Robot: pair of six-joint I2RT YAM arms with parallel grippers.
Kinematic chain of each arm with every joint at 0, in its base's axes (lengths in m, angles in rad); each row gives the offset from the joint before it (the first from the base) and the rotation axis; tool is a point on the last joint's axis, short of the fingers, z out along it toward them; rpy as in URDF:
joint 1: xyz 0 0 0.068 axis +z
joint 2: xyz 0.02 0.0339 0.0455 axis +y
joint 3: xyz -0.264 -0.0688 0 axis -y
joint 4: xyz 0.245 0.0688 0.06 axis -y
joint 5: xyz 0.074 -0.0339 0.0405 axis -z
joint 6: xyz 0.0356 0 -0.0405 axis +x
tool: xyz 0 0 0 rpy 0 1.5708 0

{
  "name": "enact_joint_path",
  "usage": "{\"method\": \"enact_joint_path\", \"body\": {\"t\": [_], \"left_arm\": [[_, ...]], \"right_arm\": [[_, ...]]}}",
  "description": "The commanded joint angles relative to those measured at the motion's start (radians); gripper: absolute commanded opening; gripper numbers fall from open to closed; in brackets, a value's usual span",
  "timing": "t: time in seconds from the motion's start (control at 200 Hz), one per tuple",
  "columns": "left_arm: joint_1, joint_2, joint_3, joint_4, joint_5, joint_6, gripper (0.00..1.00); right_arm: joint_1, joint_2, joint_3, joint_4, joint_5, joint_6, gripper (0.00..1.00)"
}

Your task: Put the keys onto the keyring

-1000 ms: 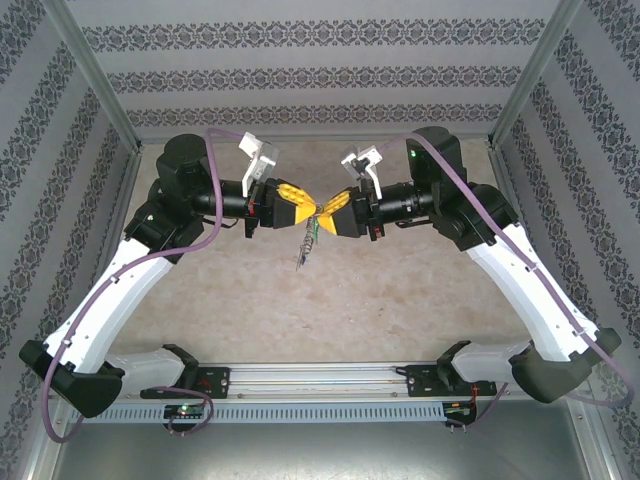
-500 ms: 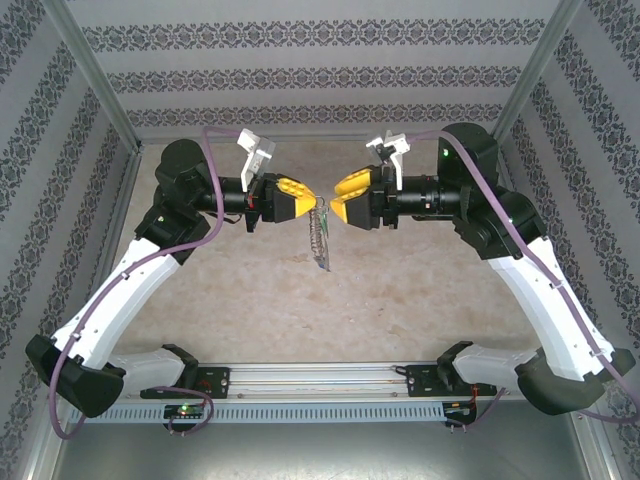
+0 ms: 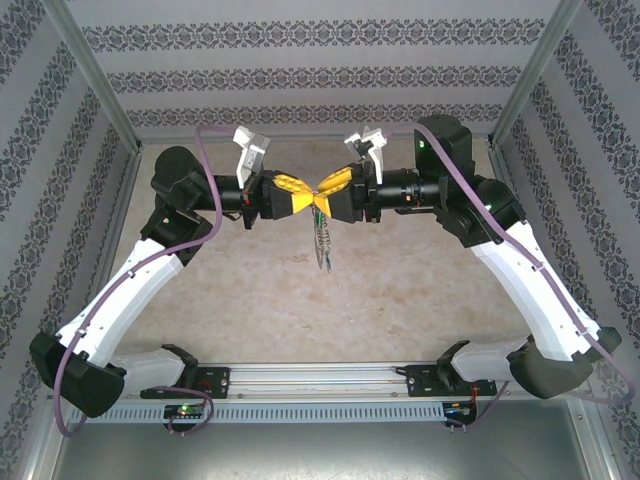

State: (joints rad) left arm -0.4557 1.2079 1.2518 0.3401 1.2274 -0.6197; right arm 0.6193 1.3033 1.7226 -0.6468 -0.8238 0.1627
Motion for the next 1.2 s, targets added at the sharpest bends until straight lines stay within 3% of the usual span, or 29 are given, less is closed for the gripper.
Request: {"method": "enact_joint_path", "body": {"t": [0.0,0.24,0.44,0.5,0.56,0.625,0.689,0.749,0.914,1.199], "left_arm": [[0.011,-0.015,-0.004,0.132,0.015,-0.05,0.0],[0.019,-0.004,-0.022,0.219,0.0,-0.106,0.0],[0.023,-0.002,-0.022,0.206,0.001,-0.106,0.0],[0.025,-0.011,-0.005,0.097,0.011,-0.039,0.02],[0.025,-0.024,0.035,-0.116,0.028,0.102,0.19],[0.025,-0.027,0.13,-0.491,0.017,0.353,0.36],[0.026,-0.013,0.213,-0.791,-0.03,0.576,0.4],[0.025,-0.001,0.26,-0.947,-0.085,0.694,0.4],[0.02,0.004,0.276,-1.016,-0.136,0.75,0.41],[0.013,0.016,0.264,-0.936,-0.128,0.712,0.42]], "right_arm": [[0.019,0.014,0.036,0.004,-0.019,-0.009,0.31],[0.033,0.013,0.042,-0.035,-0.036,-0.034,0.01],[0.034,0.015,0.076,-0.082,0.013,-0.089,0.0],[0.032,0.019,0.098,-0.116,0.049,-0.123,0.0],[0.032,0.027,0.121,-0.164,0.086,-0.163,0.0],[0.033,0.052,0.168,-0.261,0.121,-0.237,0.0],[0.037,0.081,0.21,-0.367,0.151,-0.31,0.0],[0.04,0.103,0.237,-0.443,0.181,-0.37,0.0],[0.051,0.149,0.305,-0.543,0.202,-0.464,0.0],[0.105,0.211,0.374,-0.619,0.254,-0.559,0.0]]}}
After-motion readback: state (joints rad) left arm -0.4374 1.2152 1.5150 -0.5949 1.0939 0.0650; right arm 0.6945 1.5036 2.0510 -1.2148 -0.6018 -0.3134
